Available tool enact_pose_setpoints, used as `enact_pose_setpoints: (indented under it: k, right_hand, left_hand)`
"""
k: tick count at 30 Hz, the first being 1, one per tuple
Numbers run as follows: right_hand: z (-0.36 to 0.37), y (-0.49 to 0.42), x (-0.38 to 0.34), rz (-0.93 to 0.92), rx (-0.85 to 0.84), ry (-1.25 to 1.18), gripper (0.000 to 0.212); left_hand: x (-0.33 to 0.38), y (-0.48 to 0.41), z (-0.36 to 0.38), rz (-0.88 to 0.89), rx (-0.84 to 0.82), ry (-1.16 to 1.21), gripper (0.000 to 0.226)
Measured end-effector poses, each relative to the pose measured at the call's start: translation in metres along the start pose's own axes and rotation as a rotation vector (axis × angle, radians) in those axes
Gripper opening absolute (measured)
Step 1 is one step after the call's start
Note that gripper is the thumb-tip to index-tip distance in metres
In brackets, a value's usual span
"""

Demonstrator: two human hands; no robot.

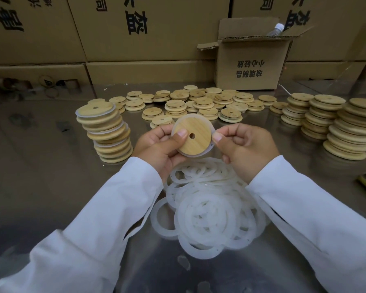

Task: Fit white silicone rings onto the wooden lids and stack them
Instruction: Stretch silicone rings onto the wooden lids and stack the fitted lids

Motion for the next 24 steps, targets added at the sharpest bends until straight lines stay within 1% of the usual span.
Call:
enact_pose_setpoints:
  k: [3,6,10,14,16,18,19,24]
  right_hand:
    - [-0.002,0.0,0.003,0.085,-0.019,-0.105,0.013]
    - [-0.003,-0.002,0.006,0.186,-0.04,-0.236,0.007]
    - [-0.003,-0.004,0.007,0.32,-0.096,-0.388,0.006]
    - [-0.004,-0.004,0.007,0.317,-0.114,-0.381,0.005]
    - [-0.005,-0.004,0.006,0.308,-0.095,-0.354,0.005]
    - [-0.006,-0.005,0.007,0.299,-0.061,-0.33,0.006]
    - [-0.007,-0.006,0.007,0.291,-0.046,-0.316,0.008]
    - [-0.007,-0.007,0.007,0.261,-0.021,-0.246,0.011]
  left_hand:
    - [0.0,0.001,0.0,-0.016,-0.009,-0.001,0.029]
    - [0.002,0.002,-0.001,-0.026,-0.009,0.014,0.03]
    - [0.003,0.003,-0.002,-0.039,-0.036,0.005,0.034]
    - [0.003,0.003,-0.002,-0.047,-0.032,0.007,0.034]
    - [0.003,0.003,-0.003,-0.043,-0.01,0.009,0.029]
    - [0.003,0.002,-0.004,-0.022,0.05,0.01,0.014]
    - [0.003,0.001,-0.005,-0.008,0.106,0.0,0.008]
    - [0.002,-0.005,-0.018,0.035,0.46,-0.148,0.01]
Point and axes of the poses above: each hand's wrist, its own y-axis away from the middle knuckle, its own z-axis out of the palm, x = y × z, the point moved 2 cm from there along -y, towards the middle knuckle, and after that the axes turned 5 degrees about -z, right-handed, at the moved point
